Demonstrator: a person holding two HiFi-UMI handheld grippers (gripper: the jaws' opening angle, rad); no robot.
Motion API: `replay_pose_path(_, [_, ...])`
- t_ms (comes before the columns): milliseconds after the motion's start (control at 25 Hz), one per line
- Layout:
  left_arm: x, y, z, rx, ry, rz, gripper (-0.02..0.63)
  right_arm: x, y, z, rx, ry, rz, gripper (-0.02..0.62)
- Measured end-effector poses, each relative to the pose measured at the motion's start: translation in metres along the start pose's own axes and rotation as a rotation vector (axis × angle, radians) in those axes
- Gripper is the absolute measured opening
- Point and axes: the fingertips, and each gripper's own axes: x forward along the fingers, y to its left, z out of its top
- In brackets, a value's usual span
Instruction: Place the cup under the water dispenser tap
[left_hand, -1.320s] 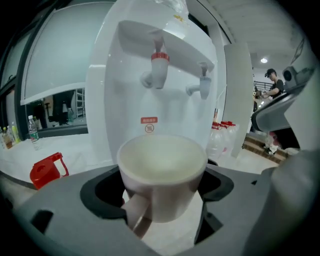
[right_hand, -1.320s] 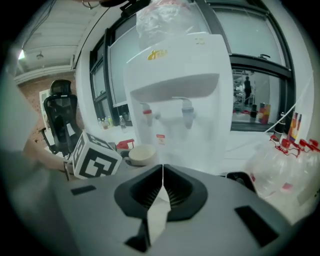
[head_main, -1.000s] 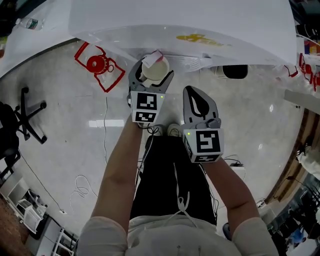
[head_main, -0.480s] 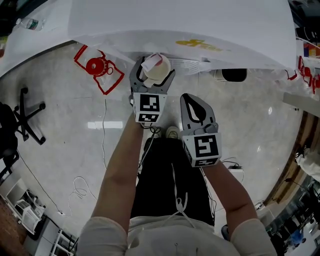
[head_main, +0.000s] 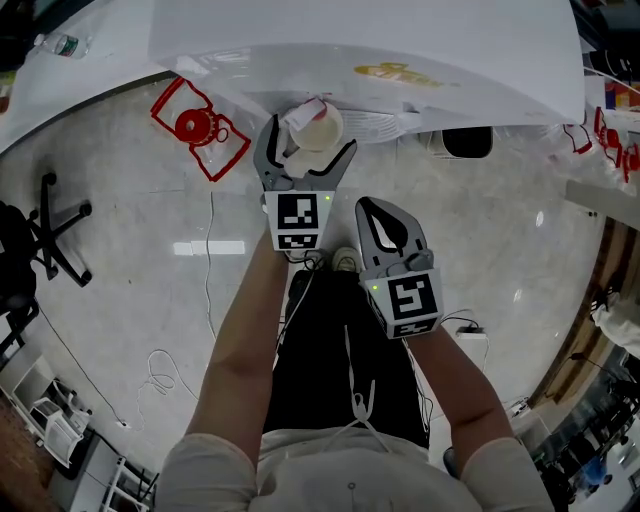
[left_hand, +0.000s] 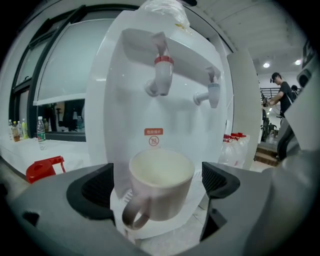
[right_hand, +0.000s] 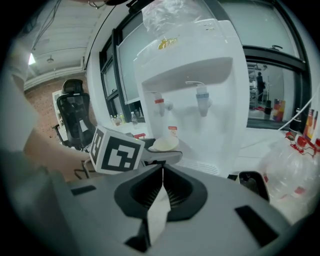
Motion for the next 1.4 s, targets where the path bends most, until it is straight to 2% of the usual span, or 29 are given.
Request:
replay_pose_path(240, [-0.042,-0.002,0.001,-0.059,0.078,-0.005,0.522,-0.024,0.016,0.006,0.035,0.029,0.009,0.028])
replay_pose_path(400, [-0.073,-0.019,0.013,-0.074,0.19,-0.085,0.52,-0.041,0.023,0.026,0.037,0.032,-0.013,0.028])
replay_pose_path(520, [-0.095,-0.026,0.033,-0.083,0.222,-0.122,0.498,-0.055,0.028,0.04,0.07,0.03,-0.04,0.029])
replay_pose_path(560, [-0.103,-0.024,0.042,-0.088,0.217,-0.106,0.437,-0.06,0.031,0.044,0.079,0.03,-0.046,0.028])
replay_pose_path(640, [-0.119,-0.016,0.061,-0.099,0.194,-0.046,0.198,-0.069,0.037,0.05,0.089,0.032,-0.053,0.028])
replay_pose_path(680, [-0.126,-0.014,0.07,-0.107,0.185,-0.027,0.143,-0.073,0.041,0.055,0.091,0.031,-0.05,0.028])
replay_pose_path(760, [-0.141,-0.012,0.085,-0.139,0.182,-0.016,0.125,-0.082,0.052,0.068,0.095,0.015,-0.021,0.028])
replay_pose_path(840, [-0.155,-0.013,0.101,-0.172,0.176,-0.018,0.059,-0.093,0.064,0.086,0.09,-0.013,0.014,0.028])
replay_pose_path(920, [-0.168,-0.017,0.123,-0.164,0.154,-0.036,0.039,-0.105,0.071,0.105,0.078,-0.041,0.019,0.028])
replay_pose_path(1120, [-0.206,-0.026,0.178,-0.094,0.09,-0.07,0.021,-0.132,0.08,0.146,0.098,-0.114,0.008,0.028])
replay_pose_path(1280, [-0.232,-0.028,0.218,-0.086,0.06,-0.086,0.02,-0.152,0.082,0.181,0.05,-0.156,-0.029,0.028])
replay_pose_path(1400, [-0.25,-0.036,0.254,-0.112,0.006,-0.129,0.02,-0.171,0.084,0.207,0.029,-0.191,-0.061,0.028])
